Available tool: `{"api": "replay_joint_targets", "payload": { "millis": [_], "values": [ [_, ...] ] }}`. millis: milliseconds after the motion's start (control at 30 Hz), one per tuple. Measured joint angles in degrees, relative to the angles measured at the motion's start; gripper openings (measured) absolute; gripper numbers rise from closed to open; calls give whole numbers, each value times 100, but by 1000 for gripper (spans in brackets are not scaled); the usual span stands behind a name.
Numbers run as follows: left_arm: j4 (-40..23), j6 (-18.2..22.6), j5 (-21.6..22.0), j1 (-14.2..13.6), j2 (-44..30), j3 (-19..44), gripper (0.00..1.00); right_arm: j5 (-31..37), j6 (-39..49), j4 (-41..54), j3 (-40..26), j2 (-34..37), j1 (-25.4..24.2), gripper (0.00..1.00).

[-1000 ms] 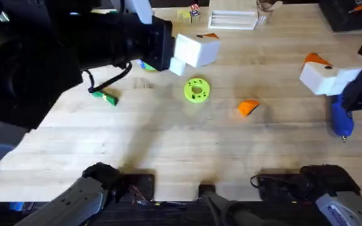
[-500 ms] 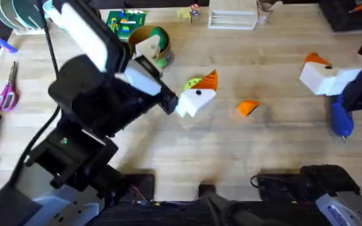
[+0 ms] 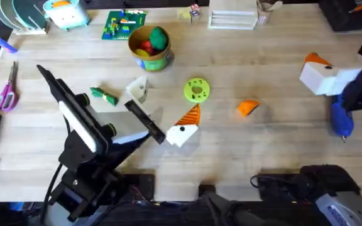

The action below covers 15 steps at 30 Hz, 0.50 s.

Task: Pick up the gripper from the table and insert it into the empty holder that is missing its gripper. Then pick up a screw, insert it into the mounting hole, and use the screwdriver to tighten it. Finally, clean up the table by picking up the vegetable and placing it into the bucket.

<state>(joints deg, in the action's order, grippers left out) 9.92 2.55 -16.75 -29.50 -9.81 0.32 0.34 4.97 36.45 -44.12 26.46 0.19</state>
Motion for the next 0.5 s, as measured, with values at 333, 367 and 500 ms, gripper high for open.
{"api": "replay_joint_targets", "payload": {
  "millis": [333,367,500],
  "values": [
    [-1235,-48,-115,0,965,2,993,0,0,0,0,0,0,991],
    [-1305,-57,-170,0,965,2,992,0,0,0,0,2,0,991],
    [-1310,-175,-363,0,956,2,994,0,0,0,0,0,0,991]
  ]
}}
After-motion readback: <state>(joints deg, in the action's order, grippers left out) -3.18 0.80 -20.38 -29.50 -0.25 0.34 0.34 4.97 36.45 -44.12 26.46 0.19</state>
